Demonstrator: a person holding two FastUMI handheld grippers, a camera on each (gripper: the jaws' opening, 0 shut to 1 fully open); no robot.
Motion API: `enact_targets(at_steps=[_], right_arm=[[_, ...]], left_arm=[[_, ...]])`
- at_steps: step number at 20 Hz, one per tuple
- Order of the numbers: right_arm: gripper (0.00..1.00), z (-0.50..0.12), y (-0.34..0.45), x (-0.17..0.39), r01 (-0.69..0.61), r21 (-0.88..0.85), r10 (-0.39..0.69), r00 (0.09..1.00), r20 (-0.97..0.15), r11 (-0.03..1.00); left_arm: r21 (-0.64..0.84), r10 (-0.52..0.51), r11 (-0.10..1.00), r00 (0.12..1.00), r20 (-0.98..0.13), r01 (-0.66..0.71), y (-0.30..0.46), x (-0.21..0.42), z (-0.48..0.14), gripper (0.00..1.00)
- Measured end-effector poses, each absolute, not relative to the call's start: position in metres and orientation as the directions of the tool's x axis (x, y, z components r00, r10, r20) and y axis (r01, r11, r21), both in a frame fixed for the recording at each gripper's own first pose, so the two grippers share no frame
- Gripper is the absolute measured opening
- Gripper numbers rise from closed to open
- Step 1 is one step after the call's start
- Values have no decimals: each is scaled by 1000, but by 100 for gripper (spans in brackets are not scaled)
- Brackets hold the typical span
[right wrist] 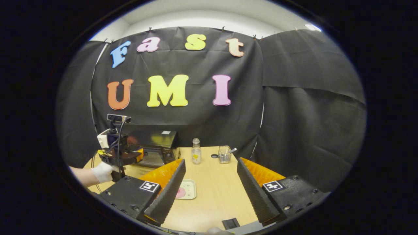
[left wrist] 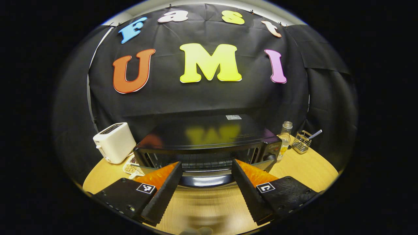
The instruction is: Open the electric oven with the left hand, put the food in, and close the electric oven.
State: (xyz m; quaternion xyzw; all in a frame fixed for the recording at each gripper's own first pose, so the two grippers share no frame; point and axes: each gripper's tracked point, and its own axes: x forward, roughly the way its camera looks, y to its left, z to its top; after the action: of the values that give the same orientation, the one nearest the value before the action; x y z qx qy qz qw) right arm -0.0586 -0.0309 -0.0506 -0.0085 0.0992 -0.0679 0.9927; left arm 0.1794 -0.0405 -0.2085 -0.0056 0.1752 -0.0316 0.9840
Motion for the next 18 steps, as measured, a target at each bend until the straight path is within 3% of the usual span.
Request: enact_targets(at_steps=[18], right_arm=[[100, -85, -31, -79, 139, -13, -138, 957, -256, 990]], left_arm=[[31, -58, 996, 875, -481, 83, -36, 82, -304, 96]])
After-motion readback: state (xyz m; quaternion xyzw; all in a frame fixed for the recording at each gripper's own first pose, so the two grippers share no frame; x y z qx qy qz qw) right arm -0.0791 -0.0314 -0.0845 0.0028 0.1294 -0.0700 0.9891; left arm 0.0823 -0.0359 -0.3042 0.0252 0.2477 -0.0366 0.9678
